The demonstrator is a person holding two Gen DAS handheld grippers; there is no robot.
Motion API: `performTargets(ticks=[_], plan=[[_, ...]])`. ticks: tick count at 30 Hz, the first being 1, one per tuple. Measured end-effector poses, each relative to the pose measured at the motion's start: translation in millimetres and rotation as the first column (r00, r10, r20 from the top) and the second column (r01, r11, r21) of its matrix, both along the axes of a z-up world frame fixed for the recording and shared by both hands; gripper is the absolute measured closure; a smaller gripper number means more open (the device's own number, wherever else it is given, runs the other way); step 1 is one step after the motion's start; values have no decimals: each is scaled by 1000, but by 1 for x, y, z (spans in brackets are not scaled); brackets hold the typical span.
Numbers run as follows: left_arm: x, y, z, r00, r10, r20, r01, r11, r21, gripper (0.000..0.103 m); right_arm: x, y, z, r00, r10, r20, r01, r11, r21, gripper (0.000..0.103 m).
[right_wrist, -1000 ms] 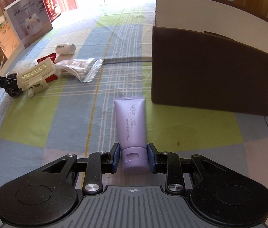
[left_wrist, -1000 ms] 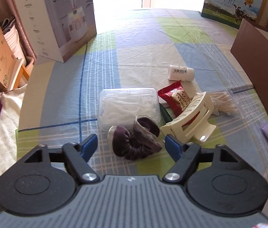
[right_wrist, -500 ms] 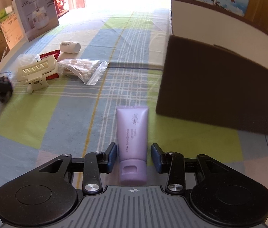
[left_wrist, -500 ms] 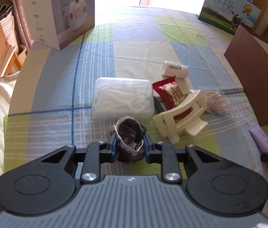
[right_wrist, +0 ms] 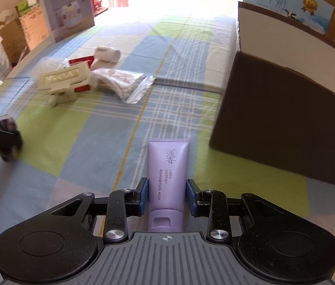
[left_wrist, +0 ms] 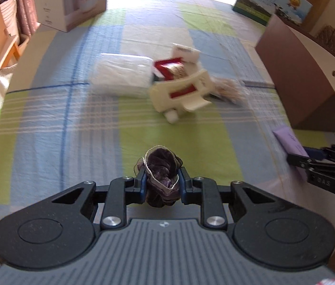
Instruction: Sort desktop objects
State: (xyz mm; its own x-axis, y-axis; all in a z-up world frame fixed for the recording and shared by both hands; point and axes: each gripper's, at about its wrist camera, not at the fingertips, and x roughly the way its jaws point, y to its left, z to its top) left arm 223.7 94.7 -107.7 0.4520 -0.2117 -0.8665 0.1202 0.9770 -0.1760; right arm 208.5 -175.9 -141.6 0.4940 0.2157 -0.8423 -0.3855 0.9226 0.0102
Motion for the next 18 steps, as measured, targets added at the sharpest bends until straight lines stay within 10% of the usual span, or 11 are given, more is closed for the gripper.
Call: performTargets(ticks=[18], plan=[[-28, -127, 38, 984, -164, 66, 167, 985, -48, 82, -41, -97, 72, 1000, 10, -4, -9, 971, 238, 73]])
